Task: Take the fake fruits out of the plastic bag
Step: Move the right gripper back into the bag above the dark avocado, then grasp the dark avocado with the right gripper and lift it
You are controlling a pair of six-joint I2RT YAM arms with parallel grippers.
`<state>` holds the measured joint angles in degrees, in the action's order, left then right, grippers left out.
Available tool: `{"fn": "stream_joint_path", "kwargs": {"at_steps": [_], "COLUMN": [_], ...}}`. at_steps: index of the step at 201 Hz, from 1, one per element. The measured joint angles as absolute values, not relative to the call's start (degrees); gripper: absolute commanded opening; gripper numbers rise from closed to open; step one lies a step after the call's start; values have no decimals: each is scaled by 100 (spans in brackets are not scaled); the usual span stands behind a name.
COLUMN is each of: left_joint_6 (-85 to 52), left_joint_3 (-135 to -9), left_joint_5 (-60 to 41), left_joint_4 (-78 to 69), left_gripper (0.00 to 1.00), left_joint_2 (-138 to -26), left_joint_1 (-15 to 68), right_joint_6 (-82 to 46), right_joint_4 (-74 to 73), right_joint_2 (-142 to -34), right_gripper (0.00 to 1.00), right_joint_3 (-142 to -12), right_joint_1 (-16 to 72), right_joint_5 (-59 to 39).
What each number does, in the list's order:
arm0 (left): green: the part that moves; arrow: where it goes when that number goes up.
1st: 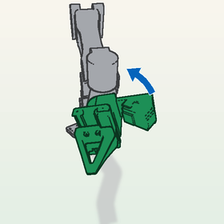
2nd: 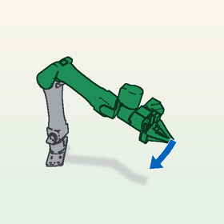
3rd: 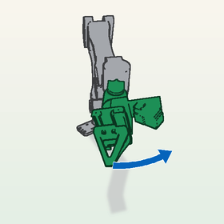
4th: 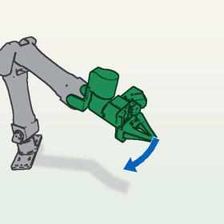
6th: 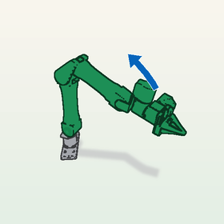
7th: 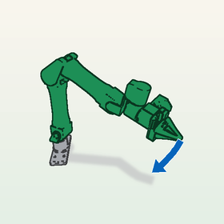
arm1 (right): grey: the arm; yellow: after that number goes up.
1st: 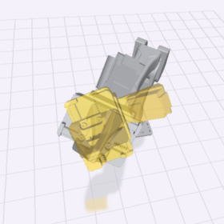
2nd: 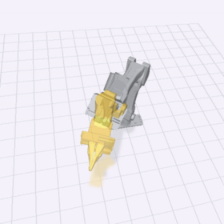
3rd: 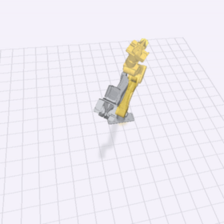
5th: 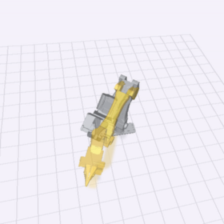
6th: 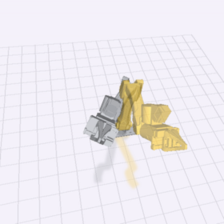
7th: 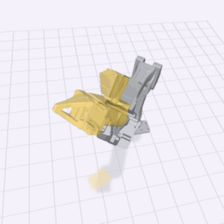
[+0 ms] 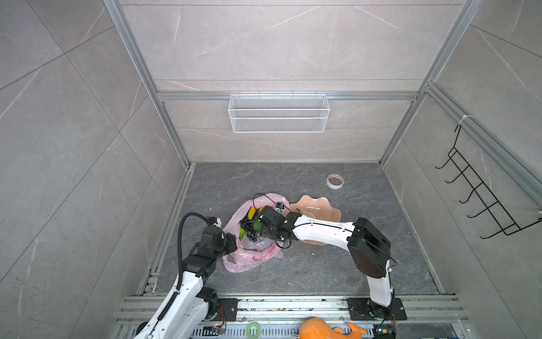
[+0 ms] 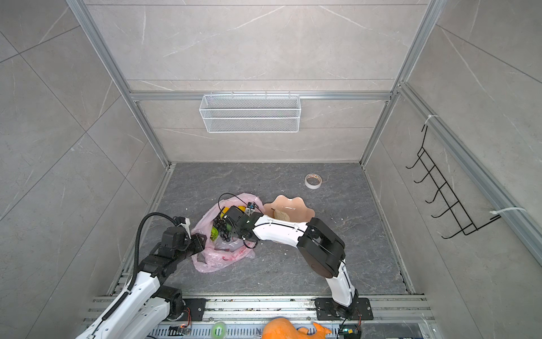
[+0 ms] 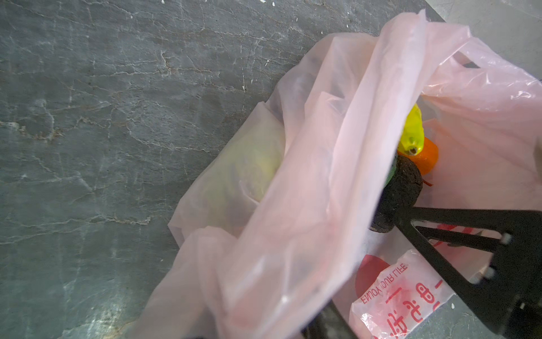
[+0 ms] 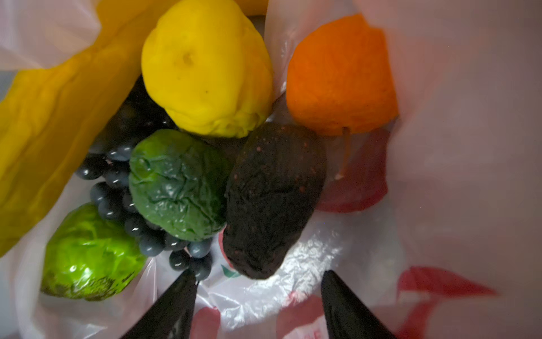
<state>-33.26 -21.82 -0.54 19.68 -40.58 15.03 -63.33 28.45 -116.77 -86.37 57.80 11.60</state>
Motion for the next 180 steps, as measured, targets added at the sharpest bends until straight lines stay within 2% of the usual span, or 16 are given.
{"fn": "stream_joint_path", "kwargs": {"at_steps": [138, 180], "left_joint_6": [-3326, -3326], "left_joint_3": [-2180, -2150], "left_joint_5": [-56, -58], "left_joint_4": [1968, 1964], "left_gripper": [34, 35], "left_joint_2": [-3994, -3955], "left_joint_1": [1509, 1514], "right_joint_6": [-6311, -6156], "right_joint_4": [3601, 3774], "right_joint_2": [-12261, -12420], "right_gripper": [64, 57], "right_joint_3": [-9277, -9529], "right_joint_1": [5780, 5780], "right_joint_5": [1669, 1780]}}
